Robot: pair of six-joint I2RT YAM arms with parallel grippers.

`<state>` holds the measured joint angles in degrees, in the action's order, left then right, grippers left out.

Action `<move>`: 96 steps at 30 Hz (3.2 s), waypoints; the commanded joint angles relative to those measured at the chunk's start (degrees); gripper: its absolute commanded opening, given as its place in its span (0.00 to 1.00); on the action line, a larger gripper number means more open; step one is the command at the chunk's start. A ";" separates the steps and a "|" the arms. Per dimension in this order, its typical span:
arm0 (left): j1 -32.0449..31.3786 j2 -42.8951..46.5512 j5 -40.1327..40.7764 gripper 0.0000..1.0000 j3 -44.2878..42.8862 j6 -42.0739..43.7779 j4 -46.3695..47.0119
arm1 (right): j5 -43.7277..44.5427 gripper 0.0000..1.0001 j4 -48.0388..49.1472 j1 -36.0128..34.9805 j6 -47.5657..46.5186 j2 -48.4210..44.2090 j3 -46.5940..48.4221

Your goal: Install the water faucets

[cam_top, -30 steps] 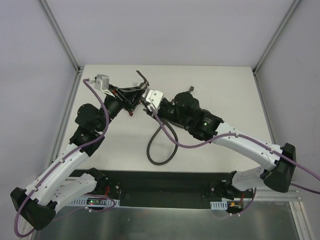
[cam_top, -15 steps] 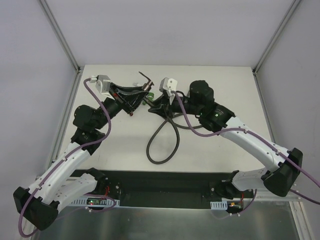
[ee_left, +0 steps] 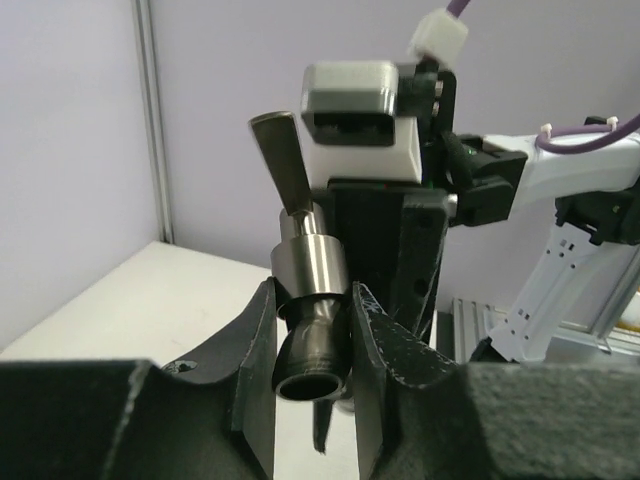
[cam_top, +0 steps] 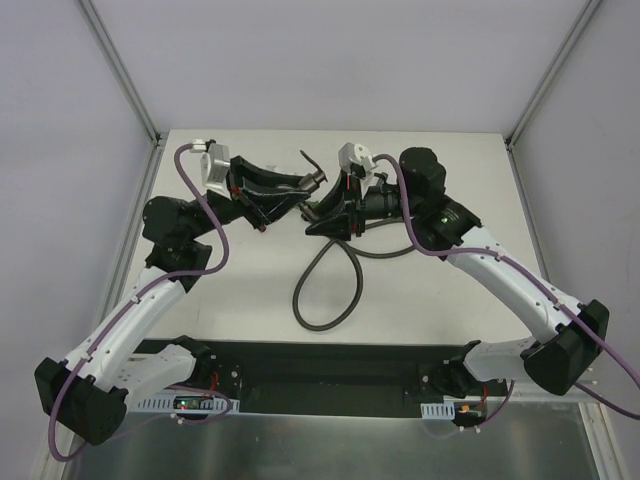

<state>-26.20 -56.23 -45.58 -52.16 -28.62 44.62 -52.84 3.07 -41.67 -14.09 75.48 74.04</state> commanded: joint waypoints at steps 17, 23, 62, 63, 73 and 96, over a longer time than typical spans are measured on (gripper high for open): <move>-0.44 6.75 28.79 0.00 1.45 2.35 -17.11 | 30.75 0.72 -6.93 -8.77 -17.46 -1.40 3.04; -0.44 7.36 28.97 0.00 1.71 1.64 -17.11 | 34.64 0.65 -7.99 -10.89 -19.31 2.29 4.79; -0.35 25.63 59.10 0.99 0.56 22.38 -48.66 | 48.79 0.02 -20.03 16.78 3.17 8.80 0.67; -0.35 26.86 59.81 0.99 1.00 22.82 -49.36 | 48.54 0.02 -20.12 18.89 6.58 9.24 -0.03; -0.35 31.09 69.75 0.99 4.44 24.14 -54.37 | 51.34 0.02 -21.00 40.43 16.72 17.58 -9.35; 4.40 33.28 71.24 0.99 4.08 19.48 -58.95 | 50.55 0.42 -30.67 47.82 14.53 32.19 -3.11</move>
<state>-22.76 -25.06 23.27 -47.81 -7.49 -14.68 -2.87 -26.30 5.72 0.49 107.22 70.43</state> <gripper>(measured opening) 0.992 0.353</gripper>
